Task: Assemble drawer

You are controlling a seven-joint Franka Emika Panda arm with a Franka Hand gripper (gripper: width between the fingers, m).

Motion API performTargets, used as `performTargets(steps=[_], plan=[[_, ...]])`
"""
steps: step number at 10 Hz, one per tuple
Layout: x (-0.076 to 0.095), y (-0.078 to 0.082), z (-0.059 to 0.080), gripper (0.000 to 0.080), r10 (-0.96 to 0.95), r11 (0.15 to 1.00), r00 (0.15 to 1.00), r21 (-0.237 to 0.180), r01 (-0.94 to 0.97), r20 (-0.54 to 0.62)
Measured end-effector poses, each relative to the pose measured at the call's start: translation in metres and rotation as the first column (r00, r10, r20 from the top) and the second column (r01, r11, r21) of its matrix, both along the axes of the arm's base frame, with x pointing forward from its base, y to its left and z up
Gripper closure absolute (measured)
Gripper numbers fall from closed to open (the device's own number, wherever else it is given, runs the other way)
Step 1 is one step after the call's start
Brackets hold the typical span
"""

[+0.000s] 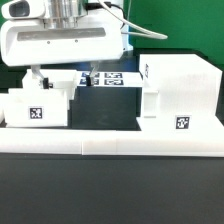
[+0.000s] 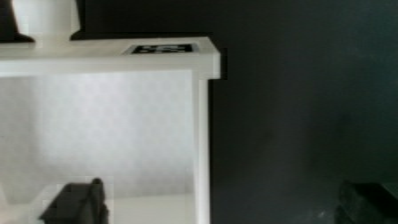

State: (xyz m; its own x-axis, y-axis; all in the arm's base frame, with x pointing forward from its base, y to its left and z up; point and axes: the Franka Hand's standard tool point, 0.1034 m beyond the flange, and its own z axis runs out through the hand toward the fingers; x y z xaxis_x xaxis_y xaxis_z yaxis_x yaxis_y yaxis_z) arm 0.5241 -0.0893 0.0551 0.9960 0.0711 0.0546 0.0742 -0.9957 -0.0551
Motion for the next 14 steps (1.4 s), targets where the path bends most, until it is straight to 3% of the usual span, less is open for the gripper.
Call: performTargets(steps=[2, 4, 7, 9, 10, 12, 13, 14], plan=[[-0.004, -0.005, -0.009, 0.0151, 0.025, 1.0, 1.0, -0.016, -0.025, 0.009], [-0.017, -0.005, -0.035, 0.0151, 0.039, 0.998, 0.999, -0.039, -0.039, 0.0], [-0.016, 0.002, -0.047, 0.0151, 0.055, 0.997, 0.998, -0.05, -0.054, 0.009], [-0.016, -0.002, -0.048, 0.0151, 0.054, 0.997, 0.998, -0.054, -0.053, 0.013], [-0.016, -0.002, -0.048, 0.0187, 0.053, 0.997, 0.999, -0.054, -0.052, 0.013], [-0.016, -0.002, -0.048, 0.0459, 0.053, 0.997, 0.998, -0.054, -0.053, 0.013], [-0.016, -0.002, -0.048, 0.0459, 0.053, 0.997, 0.998, -0.054, -0.053, 0.013], [-0.016, -0.002, -0.048, 0.0642, 0.053, 0.997, 0.998, -0.054, -0.053, 0.013]])
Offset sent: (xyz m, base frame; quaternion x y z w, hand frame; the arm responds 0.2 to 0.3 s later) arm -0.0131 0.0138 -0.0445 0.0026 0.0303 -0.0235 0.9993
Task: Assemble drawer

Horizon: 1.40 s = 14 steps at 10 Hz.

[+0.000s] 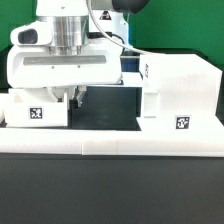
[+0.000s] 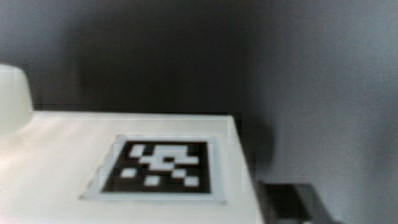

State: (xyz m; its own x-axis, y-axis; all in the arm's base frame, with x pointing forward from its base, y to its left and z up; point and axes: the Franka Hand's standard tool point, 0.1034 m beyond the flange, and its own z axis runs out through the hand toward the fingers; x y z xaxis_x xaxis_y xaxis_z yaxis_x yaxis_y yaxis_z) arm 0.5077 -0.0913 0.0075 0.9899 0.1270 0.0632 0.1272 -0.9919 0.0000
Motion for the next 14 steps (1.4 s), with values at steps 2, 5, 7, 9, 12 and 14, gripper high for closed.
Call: performTargets(steps=[2, 5, 7, 9, 12, 14], plan=[[0.0, 0.0, 0.0, 0.0747, 0.0, 1.0, 1.0, 0.0, 0.0, 0.0], [0.0, 0.0, 0.0, 0.0758, 0.0, 1.0, 1.0, 0.0, 0.0, 0.0], [0.0, 0.0, 0.0, 0.0758, 0.0, 1.0, 1.0, 0.0, 0.0, 0.0], [0.004, 0.01, 0.007, 0.0758, 0.078, 0.997, 0.997, -0.014, -0.078, 0.002], [0.004, 0.018, 0.02, 0.0757, 0.137, 0.99, 0.991, -0.012, -0.137, 0.002], [0.003, 0.017, 0.018, 0.0757, 0.156, 0.988, 0.988, -0.013, -0.156, -0.003]])
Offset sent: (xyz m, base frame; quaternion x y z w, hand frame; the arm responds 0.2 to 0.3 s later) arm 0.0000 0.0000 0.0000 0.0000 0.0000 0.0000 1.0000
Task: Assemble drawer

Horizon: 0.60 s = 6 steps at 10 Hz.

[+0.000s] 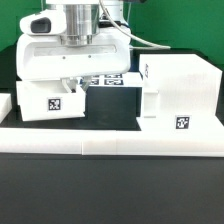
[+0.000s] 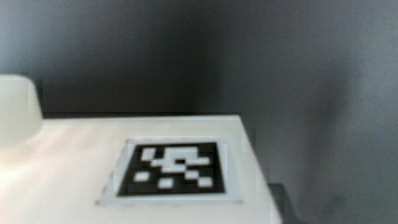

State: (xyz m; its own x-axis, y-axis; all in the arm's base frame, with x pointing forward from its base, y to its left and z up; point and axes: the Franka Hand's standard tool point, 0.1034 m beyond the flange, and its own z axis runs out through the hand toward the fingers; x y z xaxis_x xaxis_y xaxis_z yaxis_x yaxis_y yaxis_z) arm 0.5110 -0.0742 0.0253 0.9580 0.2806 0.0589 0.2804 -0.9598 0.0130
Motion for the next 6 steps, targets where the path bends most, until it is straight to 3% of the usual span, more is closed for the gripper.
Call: performTargets(steps=[2, 4, 6], plan=[[0.0, 0.0, 0.0, 0.0757, 0.171, 0.985, 0.985, -0.022, -0.171, -0.003], [0.001, 0.009, -0.001, 0.0757, 0.365, 0.93, 0.931, -0.041, -0.365, -0.018], [0.0, 0.009, -0.002, 0.0757, 0.511, 0.857, 0.859, -0.054, -0.512, -0.031]])
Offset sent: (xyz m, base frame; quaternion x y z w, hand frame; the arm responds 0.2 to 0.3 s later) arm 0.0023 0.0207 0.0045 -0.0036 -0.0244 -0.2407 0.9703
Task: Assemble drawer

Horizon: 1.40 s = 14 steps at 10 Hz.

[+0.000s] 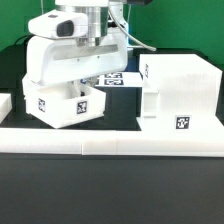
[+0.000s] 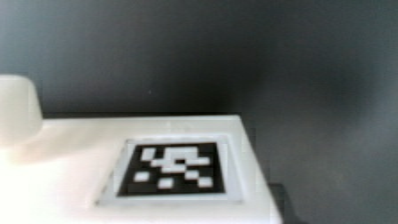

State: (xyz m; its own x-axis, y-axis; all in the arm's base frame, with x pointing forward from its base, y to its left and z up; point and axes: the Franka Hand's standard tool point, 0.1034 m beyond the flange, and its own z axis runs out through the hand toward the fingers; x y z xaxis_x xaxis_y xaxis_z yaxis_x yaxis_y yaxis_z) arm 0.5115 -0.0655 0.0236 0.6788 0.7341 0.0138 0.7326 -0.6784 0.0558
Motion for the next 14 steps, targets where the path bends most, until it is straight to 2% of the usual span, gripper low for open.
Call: performTargets(steps=[3, 5, 6, 9, 12, 14], plan=[[-0.001, -0.003, -0.001, 0.0757, 0.148, 0.989, 0.989, -0.014, -0.148, -0.008], [0.0, 0.002, -0.001, 0.0757, 0.328, 0.944, 0.944, -0.03, -0.329, -0.03], [0.002, 0.006, 0.0, 0.0757, 0.376, 0.926, 0.925, -0.023, -0.378, -0.054], [0.003, 0.002, 0.001, 0.0757, 0.532, 0.845, 0.843, -0.022, -0.535, -0.079], [0.001, 0.009, -0.004, 0.0757, 0.538, 0.841, 0.839, -0.012, -0.541, -0.083], [0.001, 0.008, -0.005, 0.0757, 0.534, 0.844, 0.841, -0.011, -0.536, -0.085]])
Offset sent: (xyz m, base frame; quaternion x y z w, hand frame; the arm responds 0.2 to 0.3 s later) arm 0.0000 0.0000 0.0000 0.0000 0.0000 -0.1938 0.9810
